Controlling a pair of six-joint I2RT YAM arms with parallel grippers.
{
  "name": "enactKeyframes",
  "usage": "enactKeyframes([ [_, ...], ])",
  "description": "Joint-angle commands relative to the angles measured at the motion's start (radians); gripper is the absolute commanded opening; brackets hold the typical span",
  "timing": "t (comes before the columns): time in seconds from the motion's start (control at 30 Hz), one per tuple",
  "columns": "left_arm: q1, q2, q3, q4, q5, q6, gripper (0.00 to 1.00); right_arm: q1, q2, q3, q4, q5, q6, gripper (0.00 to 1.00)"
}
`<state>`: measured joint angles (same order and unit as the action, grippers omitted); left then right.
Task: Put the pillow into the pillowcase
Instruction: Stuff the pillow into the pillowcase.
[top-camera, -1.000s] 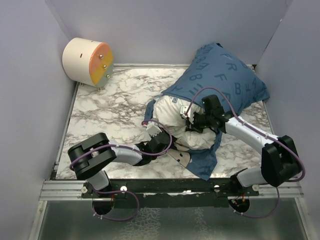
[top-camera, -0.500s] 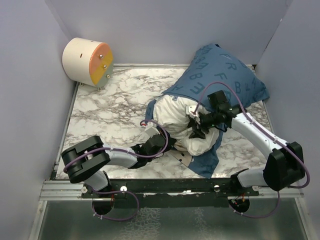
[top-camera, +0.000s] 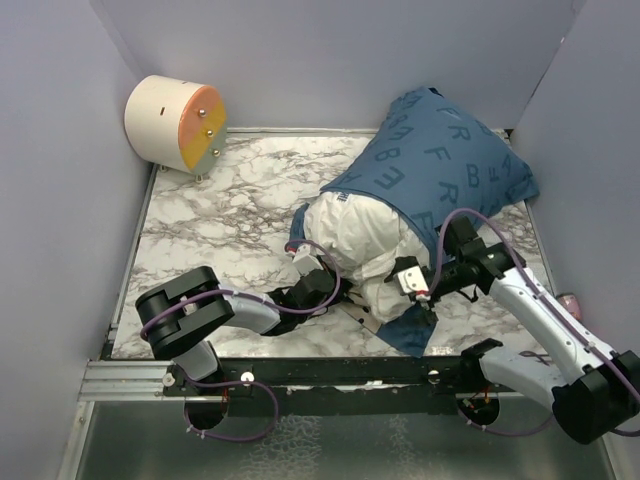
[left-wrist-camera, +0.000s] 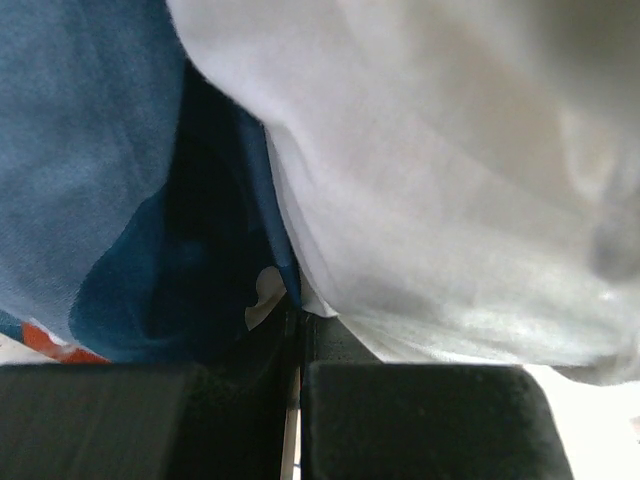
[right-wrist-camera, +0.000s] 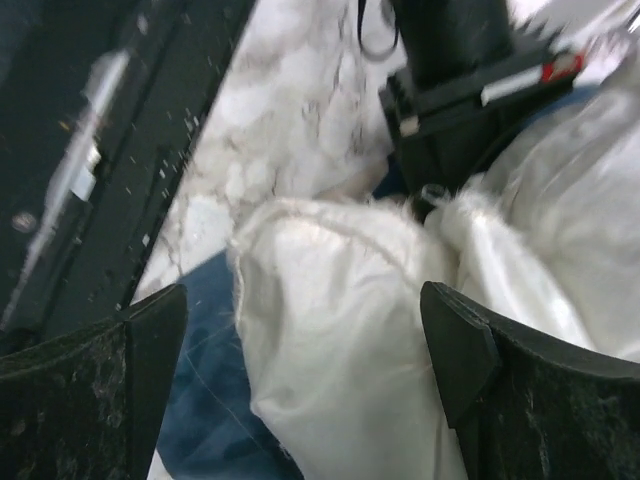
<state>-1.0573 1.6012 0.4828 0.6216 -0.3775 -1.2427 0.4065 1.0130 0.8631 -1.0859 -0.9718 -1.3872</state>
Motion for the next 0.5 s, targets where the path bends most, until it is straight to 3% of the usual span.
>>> enactKeyframes([
  [0.0,-0.003,-0.014,-0.007,-0.028,0.044,0.028,0.0,0.02,-0.003,-0.114,0.23,0.191,0.064,0.95],
  [0.17,-0.005,-0.035,-0.009,-0.035,0.048,0.035,0.0,0.04,0.041,-0.17,0.579,0.411,0.284,0.8],
  [0.23,-0.007,-0.044,-0.011,-0.041,0.047,0.038,0.0,0.057,0.07,-0.181,0.692,0.488,0.37,0.7],
  [0.27,-0.007,-0.048,-0.015,-0.042,0.044,0.039,0.0,0.066,0.086,-0.186,0.757,0.536,0.423,0.6],
  [0.37,-0.009,-0.055,-0.032,-0.043,0.04,0.04,0.0,0.071,0.144,-0.168,0.934,0.699,0.603,0.16],
  [0.43,-0.008,-0.059,-0.044,-0.04,0.04,0.043,0.0,0.07,0.174,-0.141,0.972,0.755,0.69,0.02],
  [0.47,-0.008,-0.063,-0.052,-0.038,0.039,0.044,0.0,0.071,0.181,-0.137,0.99,0.765,0.722,0.01],
])
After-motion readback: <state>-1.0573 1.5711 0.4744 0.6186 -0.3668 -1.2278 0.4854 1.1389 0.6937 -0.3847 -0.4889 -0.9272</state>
